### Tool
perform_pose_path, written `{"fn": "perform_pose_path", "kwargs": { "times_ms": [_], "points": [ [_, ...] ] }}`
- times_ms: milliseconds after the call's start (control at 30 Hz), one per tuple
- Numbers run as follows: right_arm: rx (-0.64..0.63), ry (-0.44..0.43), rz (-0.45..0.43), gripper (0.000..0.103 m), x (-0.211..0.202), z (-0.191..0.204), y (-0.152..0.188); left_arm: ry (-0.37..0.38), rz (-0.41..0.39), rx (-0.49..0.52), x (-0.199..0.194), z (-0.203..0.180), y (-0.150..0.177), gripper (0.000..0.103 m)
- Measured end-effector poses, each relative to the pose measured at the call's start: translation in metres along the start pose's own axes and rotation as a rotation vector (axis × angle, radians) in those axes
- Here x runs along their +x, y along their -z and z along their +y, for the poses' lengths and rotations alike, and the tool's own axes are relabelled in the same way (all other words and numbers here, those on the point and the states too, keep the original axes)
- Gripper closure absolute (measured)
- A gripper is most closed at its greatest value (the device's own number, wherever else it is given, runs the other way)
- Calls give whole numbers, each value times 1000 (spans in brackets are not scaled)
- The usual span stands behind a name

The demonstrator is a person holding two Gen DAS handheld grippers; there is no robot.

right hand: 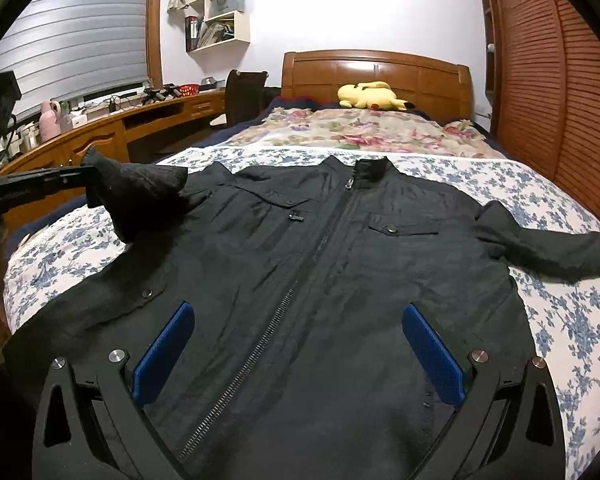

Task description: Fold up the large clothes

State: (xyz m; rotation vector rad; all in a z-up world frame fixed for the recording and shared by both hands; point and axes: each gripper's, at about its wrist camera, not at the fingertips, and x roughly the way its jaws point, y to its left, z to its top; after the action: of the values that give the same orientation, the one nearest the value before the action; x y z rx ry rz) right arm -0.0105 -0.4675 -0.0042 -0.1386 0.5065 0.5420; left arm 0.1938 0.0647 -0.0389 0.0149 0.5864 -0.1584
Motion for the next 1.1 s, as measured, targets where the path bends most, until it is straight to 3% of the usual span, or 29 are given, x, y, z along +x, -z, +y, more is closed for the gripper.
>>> {"fn": "perform_pose_path", "kwargs": {
  "times_ms": [267,567,667,767,933,1100],
  "points": [
    [-64,-56,22,0,18,16,-21,44,-55,-5,-32,11,-7,72],
    [-150,-163,53,1,52,55,-40,-60,-108,-27,-55,55,-5,71],
    [-191,-215,78,3,69,74,-42,-63,-103,-51,-56,71,-1,70],
    [-230,-270,118,8,92,92,-44,-72,-97,-88,-57,90,6,69],
    [-288,-333,203,25,129,113,-45,-90,-87,-117,-57,109,14,68],
    [-361,-311,296,34,164,122,-41,-114,-76,-123,-54,119,20,68]
  ]
}}
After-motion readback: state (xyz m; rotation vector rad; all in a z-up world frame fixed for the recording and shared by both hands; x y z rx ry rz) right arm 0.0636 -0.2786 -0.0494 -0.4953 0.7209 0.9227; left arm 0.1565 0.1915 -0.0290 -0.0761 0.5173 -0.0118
